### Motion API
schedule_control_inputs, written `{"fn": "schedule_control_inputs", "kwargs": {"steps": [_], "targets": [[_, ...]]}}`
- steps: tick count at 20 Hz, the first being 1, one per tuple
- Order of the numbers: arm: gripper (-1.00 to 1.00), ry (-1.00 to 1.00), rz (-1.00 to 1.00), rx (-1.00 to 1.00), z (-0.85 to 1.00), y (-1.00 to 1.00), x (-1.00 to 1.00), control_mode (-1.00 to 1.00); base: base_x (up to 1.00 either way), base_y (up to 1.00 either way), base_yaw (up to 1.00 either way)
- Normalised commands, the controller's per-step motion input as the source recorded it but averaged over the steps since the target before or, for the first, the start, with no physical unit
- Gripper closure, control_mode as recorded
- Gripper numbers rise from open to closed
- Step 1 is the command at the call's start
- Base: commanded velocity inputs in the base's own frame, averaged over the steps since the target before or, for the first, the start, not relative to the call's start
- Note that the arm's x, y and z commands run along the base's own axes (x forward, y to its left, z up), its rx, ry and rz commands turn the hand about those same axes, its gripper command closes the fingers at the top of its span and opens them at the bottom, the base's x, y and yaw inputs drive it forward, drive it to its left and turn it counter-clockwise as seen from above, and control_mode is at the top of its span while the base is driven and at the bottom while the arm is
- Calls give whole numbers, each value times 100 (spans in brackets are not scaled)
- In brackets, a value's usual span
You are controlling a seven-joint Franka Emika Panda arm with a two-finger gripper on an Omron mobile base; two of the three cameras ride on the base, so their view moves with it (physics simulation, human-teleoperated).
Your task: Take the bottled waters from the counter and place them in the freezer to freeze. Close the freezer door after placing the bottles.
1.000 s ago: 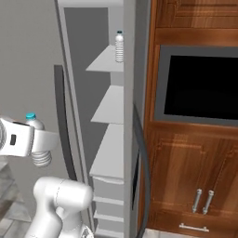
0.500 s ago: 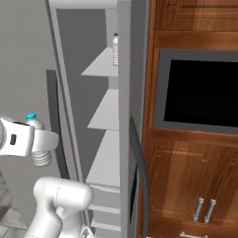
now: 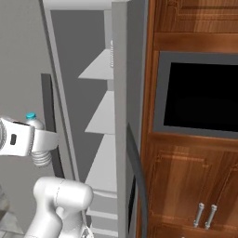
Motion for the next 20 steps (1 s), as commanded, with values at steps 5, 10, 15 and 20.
{"fn": "schedule_control_inputs", "kwargs": {"steps": [5,10,15,20], "targets": [[100,0,0,0,0,0,0,100,25,-22,0],[100,0,0,0,0,0,0,100,25,-36,0],[100,0,0,0,0,0,0,100,23,-38,0],[100,0,0,0,0,0,0,100,22,-34,0]]}}
